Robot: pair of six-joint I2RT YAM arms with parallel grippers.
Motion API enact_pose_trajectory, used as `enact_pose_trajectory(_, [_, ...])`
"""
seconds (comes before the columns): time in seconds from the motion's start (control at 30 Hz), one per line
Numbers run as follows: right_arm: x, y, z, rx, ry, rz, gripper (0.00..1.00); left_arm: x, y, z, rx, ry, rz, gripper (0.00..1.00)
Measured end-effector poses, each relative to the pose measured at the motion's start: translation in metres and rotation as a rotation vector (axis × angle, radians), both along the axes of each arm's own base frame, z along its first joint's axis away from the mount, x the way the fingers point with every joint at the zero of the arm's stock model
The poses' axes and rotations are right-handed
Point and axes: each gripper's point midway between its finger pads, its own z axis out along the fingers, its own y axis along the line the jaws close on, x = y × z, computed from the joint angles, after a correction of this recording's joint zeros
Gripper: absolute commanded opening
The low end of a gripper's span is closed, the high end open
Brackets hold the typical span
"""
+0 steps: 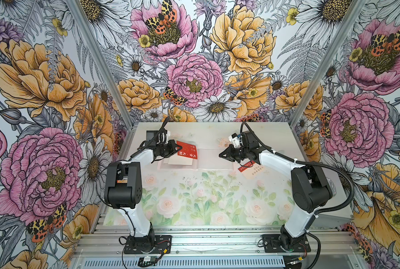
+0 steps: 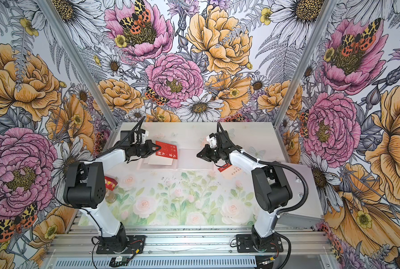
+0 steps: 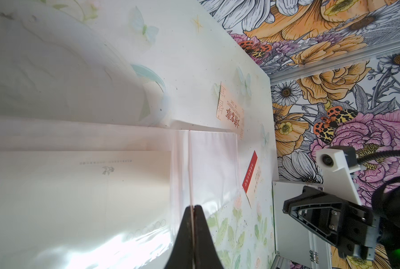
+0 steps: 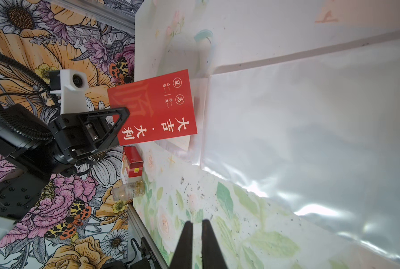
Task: Place the photos into the photo albums
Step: Insert the photo into the photo album.
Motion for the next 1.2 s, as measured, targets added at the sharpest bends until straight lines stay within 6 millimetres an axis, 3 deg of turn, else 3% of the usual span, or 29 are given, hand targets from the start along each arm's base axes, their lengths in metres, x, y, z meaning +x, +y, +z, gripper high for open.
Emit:
enact_pose_trajectory(0.33, [0.0, -0.002, 0.003, 0.005, -0.004, -0.002, 0.11, -0.002, -0.004, -0.03, 0.016, 0.053, -0.016, 0.0])
enact_pose_trajectory(0.57, [-0.001, -0.003, 0.002, 0.006, -0.001, -0.002, 0.11, -0.003, -0.005, -0.031, 0.031, 0.047, -0.022, 0.0])
enact_pose_trajectory(0.87, [-0.001, -0.003, 0.002, 0.006, -0.001, -0.002, 0.11, -0.018, -0.035, -0.036, 0.045, 0.072, -0.093, 0.0])
enact_pose_trajectory(1.2, [0.0, -0.006, 0.002, 0.006, 0.0, -0.008, 0.11, -0.025, -0.045, -0.041, 0.055, 0.089, -0.114, 0.04])
